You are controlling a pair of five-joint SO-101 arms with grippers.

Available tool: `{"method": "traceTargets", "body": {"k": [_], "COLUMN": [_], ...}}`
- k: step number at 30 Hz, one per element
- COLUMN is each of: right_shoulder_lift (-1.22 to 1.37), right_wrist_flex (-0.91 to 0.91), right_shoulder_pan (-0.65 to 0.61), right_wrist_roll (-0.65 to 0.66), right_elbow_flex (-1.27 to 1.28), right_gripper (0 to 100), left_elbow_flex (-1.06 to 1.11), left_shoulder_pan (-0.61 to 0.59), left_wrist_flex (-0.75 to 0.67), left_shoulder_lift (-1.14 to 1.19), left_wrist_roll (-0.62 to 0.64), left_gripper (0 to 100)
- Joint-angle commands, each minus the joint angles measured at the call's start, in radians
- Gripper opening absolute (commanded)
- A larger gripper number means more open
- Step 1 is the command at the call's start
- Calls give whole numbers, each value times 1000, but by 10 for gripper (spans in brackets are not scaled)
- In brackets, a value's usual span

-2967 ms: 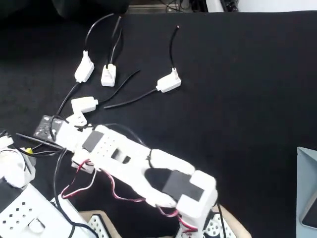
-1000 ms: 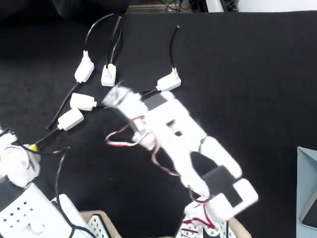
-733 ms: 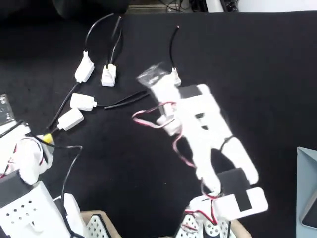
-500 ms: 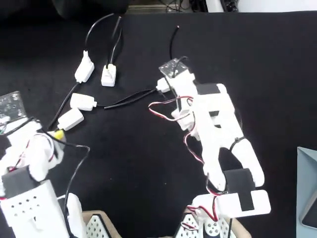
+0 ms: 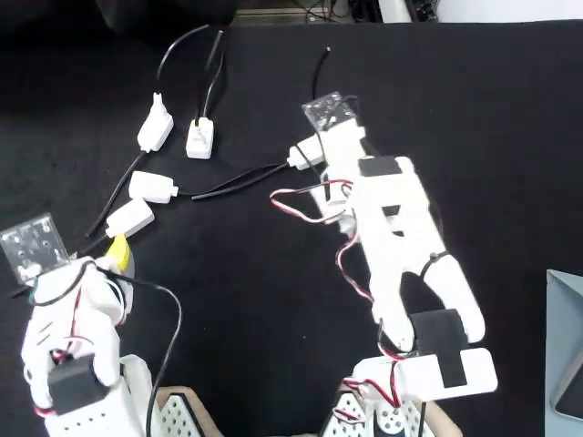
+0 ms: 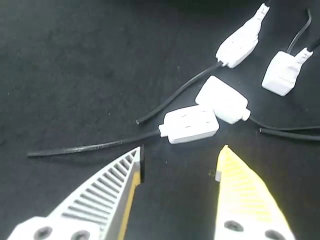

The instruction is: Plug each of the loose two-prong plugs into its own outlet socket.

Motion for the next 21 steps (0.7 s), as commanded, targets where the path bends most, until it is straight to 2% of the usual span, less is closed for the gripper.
{"method": "traceTargets", "body": {"k": [1,7,14,21], "right_shoulder_lift": [-47,-47,-47,-39], "right_wrist_flex": [29,173,325,180], "right_shoulder_pan": [-57,-130,-127,-133], "right_wrist_roll": [-69,-77,-69,-77], "right_elbow_flex": [-16,-88,-62,51], "right_gripper": [183,150,145,142], "left_elbow_flex": [21,84,91,91], "left_shoulder_pan": [7,-2,-2,-2], "left_wrist_flex": [-43,-104,-103,-103], "left_shoulder_lift": [6,18,18,18], "left_wrist_roll": [12,9,8,8], "left_gripper": [246,246,246,246]}}
